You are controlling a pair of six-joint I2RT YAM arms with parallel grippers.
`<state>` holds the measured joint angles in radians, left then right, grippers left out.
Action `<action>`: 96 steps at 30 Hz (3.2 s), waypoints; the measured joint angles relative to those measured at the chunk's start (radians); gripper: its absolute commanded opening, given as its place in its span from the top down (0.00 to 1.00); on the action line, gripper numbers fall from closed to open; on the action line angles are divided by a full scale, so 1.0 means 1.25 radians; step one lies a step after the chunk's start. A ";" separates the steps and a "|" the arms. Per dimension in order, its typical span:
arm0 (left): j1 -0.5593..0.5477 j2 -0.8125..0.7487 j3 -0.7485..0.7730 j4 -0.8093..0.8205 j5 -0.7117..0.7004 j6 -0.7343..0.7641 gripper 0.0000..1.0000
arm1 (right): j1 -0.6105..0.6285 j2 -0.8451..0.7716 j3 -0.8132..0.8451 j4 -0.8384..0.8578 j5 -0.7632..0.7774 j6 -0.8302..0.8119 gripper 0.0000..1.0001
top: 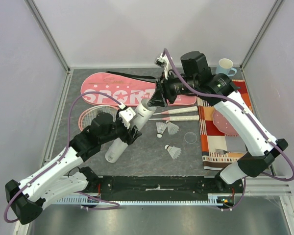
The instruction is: Pack up the badminton gear
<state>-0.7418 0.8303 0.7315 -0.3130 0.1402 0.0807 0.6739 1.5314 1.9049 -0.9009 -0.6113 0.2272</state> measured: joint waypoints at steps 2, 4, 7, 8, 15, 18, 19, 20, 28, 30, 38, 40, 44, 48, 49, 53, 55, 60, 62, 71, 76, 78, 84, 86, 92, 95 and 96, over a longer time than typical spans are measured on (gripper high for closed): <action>0.000 0.000 0.000 0.000 0.000 0.000 0.84 | -0.005 -0.001 -0.009 0.010 -0.015 0.007 0.56; 0.000 0.000 0.000 0.000 0.000 0.000 0.84 | -0.005 -0.001 -0.016 0.015 -0.018 0.013 0.57; 0.000 0.000 0.000 0.000 0.000 0.000 0.84 | -0.005 -0.005 -0.025 0.019 0.014 0.014 0.50; 0.000 0.000 0.000 0.000 -0.001 0.000 0.84 | -0.006 -0.011 -0.028 0.020 0.044 0.016 0.47; 0.000 -0.009 0.000 -0.004 -0.005 0.000 0.84 | -0.189 -0.225 -0.273 0.107 0.286 0.073 0.37; 0.000 -0.013 0.000 -0.006 -0.006 0.000 0.84 | -0.320 -0.321 -0.433 0.151 0.299 0.095 0.36; 0.000 -0.014 0.000 -0.006 -0.006 0.000 0.84 | -0.331 -0.337 -0.485 0.167 0.296 0.095 0.36; 0.000 -0.015 0.000 -0.006 -0.006 0.000 0.84 | -0.331 -0.346 -0.533 0.179 0.288 0.095 0.37; 0.000 -0.016 0.000 -0.006 -0.006 0.000 0.83 | -0.296 -0.367 -1.038 0.504 0.190 0.393 0.35; 0.000 -0.016 0.000 -0.006 -0.006 0.000 0.83 | -0.265 -0.368 -1.132 0.581 0.192 0.491 0.30; 0.000 -0.016 0.000 -0.006 -0.006 0.000 0.83 | -0.152 -0.293 -1.205 0.887 0.286 0.760 0.34; 0.000 -0.016 0.000 -0.006 -0.006 0.000 0.83 | -0.129 -0.274 -1.205 0.920 0.317 0.786 0.34; 0.000 -0.016 0.000 -0.006 -0.006 0.000 0.83 | -0.121 -0.251 -1.205 0.950 0.381 0.809 0.41; 0.000 -0.016 0.000 -0.006 -0.006 0.000 0.83 | -0.116 -0.214 -1.205 0.967 0.433 0.809 0.50; 0.000 -0.016 0.000 -0.006 -0.006 0.000 0.83 | -0.115 -0.204 -1.205 0.974 0.439 0.809 0.51; 0.000 -0.016 0.000 -0.006 -0.006 0.000 0.83 | -0.108 -0.171 -1.205 1.006 0.468 0.813 0.52; 0.000 -0.016 0.000 -0.006 -0.006 0.000 0.83 | -0.101 -0.161 -1.205 1.021 0.483 0.815 0.52; 0.000 -0.016 0.000 -0.006 -0.006 0.000 0.83 | -0.092 -0.125 -1.201 1.038 0.512 0.815 0.55; 0.000 -0.016 0.000 -0.006 -0.006 0.000 0.83 | -0.088 -0.108 -1.200 1.046 0.524 0.815 0.58; 0.000 -0.015 0.000 -0.006 -0.006 0.000 0.82 | -0.079 -0.099 -1.199 1.093 0.573 0.800 0.68; 0.000 -0.014 0.000 -0.006 -0.006 0.000 0.82 | -0.078 -0.071 -1.199 1.112 0.580 0.788 0.84; 0.000 -0.014 0.000 -0.006 -0.006 0.000 0.82 | -0.078 -0.071 -1.199 1.115 0.581 0.781 0.94; 0.000 -0.013 0.000 -0.006 -0.006 0.001 0.82 | -0.076 -0.174 -1.201 1.038 0.614 0.738 1.00; 0.000 -0.013 0.000 -0.006 -0.006 0.001 0.82 | -0.076 -0.265 -1.201 0.980 0.636 0.696 1.00; 0.000 -0.004 0.000 -0.005 -0.006 0.001 0.82 | -0.086 -0.495 -1.118 0.772 0.652 0.447 1.00; 0.000 0.001 0.000 -0.005 -0.005 0.001 0.82 | -0.097 -0.522 -0.996 0.670 0.590 0.302 1.00; 0.000 0.002 0.000 -0.005 -0.005 0.001 0.82 | -0.099 -0.518 -0.935 0.627 0.558 0.254 1.00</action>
<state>-0.7418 0.8326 0.7315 -0.3199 0.1333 0.0822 0.5495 0.8837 0.7361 -0.1169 0.0860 0.5442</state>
